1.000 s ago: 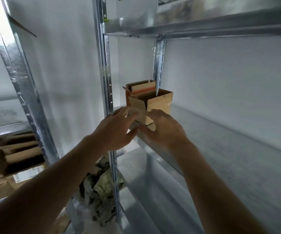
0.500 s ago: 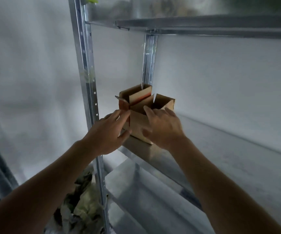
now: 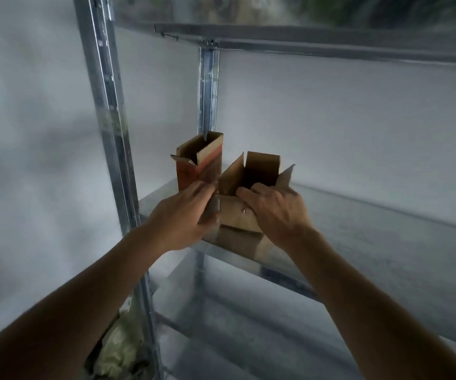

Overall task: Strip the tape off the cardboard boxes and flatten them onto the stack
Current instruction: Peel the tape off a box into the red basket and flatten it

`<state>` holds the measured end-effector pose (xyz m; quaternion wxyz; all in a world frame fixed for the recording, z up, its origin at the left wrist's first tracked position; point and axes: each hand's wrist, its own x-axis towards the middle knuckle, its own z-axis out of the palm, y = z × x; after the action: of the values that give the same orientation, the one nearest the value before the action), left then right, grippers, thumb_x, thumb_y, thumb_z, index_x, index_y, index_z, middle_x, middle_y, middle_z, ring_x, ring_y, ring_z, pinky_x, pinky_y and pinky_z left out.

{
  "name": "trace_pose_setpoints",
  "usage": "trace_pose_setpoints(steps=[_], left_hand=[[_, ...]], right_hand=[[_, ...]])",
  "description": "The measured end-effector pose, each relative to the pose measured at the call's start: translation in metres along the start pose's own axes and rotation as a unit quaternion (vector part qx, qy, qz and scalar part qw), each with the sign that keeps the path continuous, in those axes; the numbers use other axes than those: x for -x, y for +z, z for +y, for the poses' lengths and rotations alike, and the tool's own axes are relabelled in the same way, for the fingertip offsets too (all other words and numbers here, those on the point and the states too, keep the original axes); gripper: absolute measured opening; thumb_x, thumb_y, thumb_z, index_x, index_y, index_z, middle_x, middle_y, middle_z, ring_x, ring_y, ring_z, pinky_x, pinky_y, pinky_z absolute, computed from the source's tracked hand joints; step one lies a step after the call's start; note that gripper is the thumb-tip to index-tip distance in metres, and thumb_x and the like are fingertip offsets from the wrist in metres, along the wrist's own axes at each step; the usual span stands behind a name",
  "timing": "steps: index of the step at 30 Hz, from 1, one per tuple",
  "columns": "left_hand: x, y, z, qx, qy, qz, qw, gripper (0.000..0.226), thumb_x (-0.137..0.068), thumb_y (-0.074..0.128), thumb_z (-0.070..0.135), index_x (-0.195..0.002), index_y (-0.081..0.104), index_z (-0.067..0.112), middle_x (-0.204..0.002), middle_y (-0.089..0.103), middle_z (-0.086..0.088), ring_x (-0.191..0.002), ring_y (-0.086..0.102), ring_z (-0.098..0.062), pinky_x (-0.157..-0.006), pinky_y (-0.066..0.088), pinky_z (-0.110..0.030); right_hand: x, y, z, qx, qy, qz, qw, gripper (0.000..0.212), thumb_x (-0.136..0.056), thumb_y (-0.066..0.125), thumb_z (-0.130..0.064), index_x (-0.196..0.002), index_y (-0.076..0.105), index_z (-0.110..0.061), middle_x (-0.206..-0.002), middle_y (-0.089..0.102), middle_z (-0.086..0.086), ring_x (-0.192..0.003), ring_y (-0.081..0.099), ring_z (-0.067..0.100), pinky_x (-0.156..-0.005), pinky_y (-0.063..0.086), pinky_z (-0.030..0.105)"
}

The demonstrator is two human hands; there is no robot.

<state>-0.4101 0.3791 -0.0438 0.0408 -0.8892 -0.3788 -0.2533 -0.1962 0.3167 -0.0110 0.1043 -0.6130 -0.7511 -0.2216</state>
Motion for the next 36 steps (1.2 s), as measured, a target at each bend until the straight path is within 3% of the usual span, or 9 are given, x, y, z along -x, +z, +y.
trace_pose_setpoints(steps=[3, 7, 15, 18, 21, 26, 28, 32, 36], left_hand=[[-0.007, 0.007, 0.016, 0.011, 0.027, 0.001, 1.0, 0.07, -0.095, 0.036, 0.066, -0.147, 0.045, 0.019, -0.13, 0.064, -0.002, -0.1, 0.07, -0.026, -0.084, 0.063, -0.041], [-0.023, 0.023, 0.045, 0.053, 0.082, 0.013, 0.995, 0.069, -0.096, 0.051, 0.065, -0.149, 0.042, 0.021, -0.127, 0.066, 0.0, -0.102, 0.068, -0.018, -0.089, 0.062, -0.042], [-0.066, 0.035, 0.129, 0.229, 0.112, 0.011, 0.967, 0.142, -0.07, 0.069, 0.084, -0.161, -0.022, 0.024, -0.167, 0.024, -0.012, -0.147, 0.039, -0.027, -0.116, 0.042, -0.044], [-0.078, 0.034, 0.17, 0.228, 0.141, 0.067, 0.961, 0.143, -0.071, 0.08, 0.07, -0.163, -0.015, 0.015, -0.159, 0.028, -0.015, -0.141, 0.042, -0.029, -0.112, 0.046, -0.045], [-0.093, 0.038, 0.212, 0.221, 0.176, 0.109, 0.953, 0.134, -0.074, 0.079, 0.067, -0.164, -0.006, 0.016, -0.156, 0.027, -0.015, -0.138, 0.043, -0.032, -0.104, 0.053, -0.055], [-0.113, 0.037, 0.296, 0.235, 0.211, 0.054, 0.947, 0.125, -0.076, 0.083, 0.055, -0.166, 0.002, 0.024, -0.161, 0.027, 0.001, -0.134, 0.036, -0.002, -0.112, 0.044, -0.047], [-0.123, 0.042, 0.33, 0.256, 0.227, -0.005, 0.94, 0.118, -0.078, 0.078, 0.065, -0.166, 0.007, 0.032, -0.165, 0.024, 0.008, -0.142, 0.032, -0.003, -0.119, 0.04, -0.046], [-0.141, 0.06, 0.398, 0.244, 0.22, -0.075, 0.942, 0.118, -0.069, 0.06, 0.091, -0.163, 0.007, 0.045, -0.169, 0.012, 0.019, -0.155, 0.022, -0.01, -0.122, 0.033, -0.049], [-0.149, 0.075, 0.466, 0.246, 0.216, -0.135, 0.935, 0.104, -0.077, 0.065, 0.08, -0.162, 0.015, 0.049, -0.171, 0.011, 0.018, -0.155, 0.021, -0.01, -0.125, 0.029, -0.045]], right_hand=[[0.018, -0.011, 0.012, 0.014, 0.046, -0.024, 0.999, 0.061, -0.101, 0.059, -0.01, -0.145, 0.028, -0.039, -0.111, 0.059, -0.002, -0.08, 0.061, 0.022, -0.071, 0.057, 0.038], [0.048, -0.025, 0.034, -0.014, 0.078, 0.085, 0.993, 0.069, -0.096, 0.064, -0.006, -0.139, 0.026, -0.044, -0.122, 0.066, 0.001, -0.08, 0.067, 0.034, -0.064, 0.06, 0.045], [0.106, -0.045, 0.087, -0.226, 0.226, 0.305, 0.897, 0.018, -0.107, 0.045, -0.021, -0.116, 0.055, -0.032, -0.092, 0.065, -0.003, -0.073, 0.059, 0.024, -0.058, 0.051, 0.039], [0.129, -0.055, 0.113, -0.3, 0.286, 0.328, 0.849, 0.016, -0.105, 0.052, -0.016, -0.11, 0.056, -0.03, -0.085, 0.062, -0.012, -0.076, 0.059, 0.017, -0.061, 0.051, 0.036], [0.159, -0.069, 0.141, -0.387, 0.316, 0.33, 0.801, 0.018, -0.102, 0.053, -0.015, -0.108, 0.055, -0.032, -0.09, 0.06, -0.016, -0.088, 0.063, 0.023, -0.063, 0.061, 0.053], [0.228, -0.09, 0.191, -0.538, 0.381, 0.326, 0.677, 0.023, -0.103, 0.051, -0.006, -0.111, 0.06, -0.025, -0.111, 0.061, 0.011, -0.103, 0.065, 0.034, -0.063, 0.063, 0.058], [0.258, -0.098, 0.213, -0.563, 0.406, 0.319, 0.645, 0.025, -0.105, 0.048, -0.002, -0.116, 0.06, -0.022, -0.109, 0.062, 0.01, -0.096, 0.068, 0.03, -0.061, 0.063, 0.053], [0.315, -0.109, 0.258, -0.574, 0.453, 0.305, 0.61, 0.024, -0.105, 0.047, -0.002, -0.116, 0.059, -0.02, -0.105, 0.064, 0.008, -0.08, 0.069, 0.02, -0.055, 0.062, 0.044], [0.368, -0.114, 0.299, -0.539, 0.506, 0.295, 0.606, 0.027, -0.102, 0.046, 0.0, -0.119, 0.061, -0.013, -0.102, 0.068, 0.01, -0.083, 0.069, 0.024, -0.053, 0.06, 0.038]])
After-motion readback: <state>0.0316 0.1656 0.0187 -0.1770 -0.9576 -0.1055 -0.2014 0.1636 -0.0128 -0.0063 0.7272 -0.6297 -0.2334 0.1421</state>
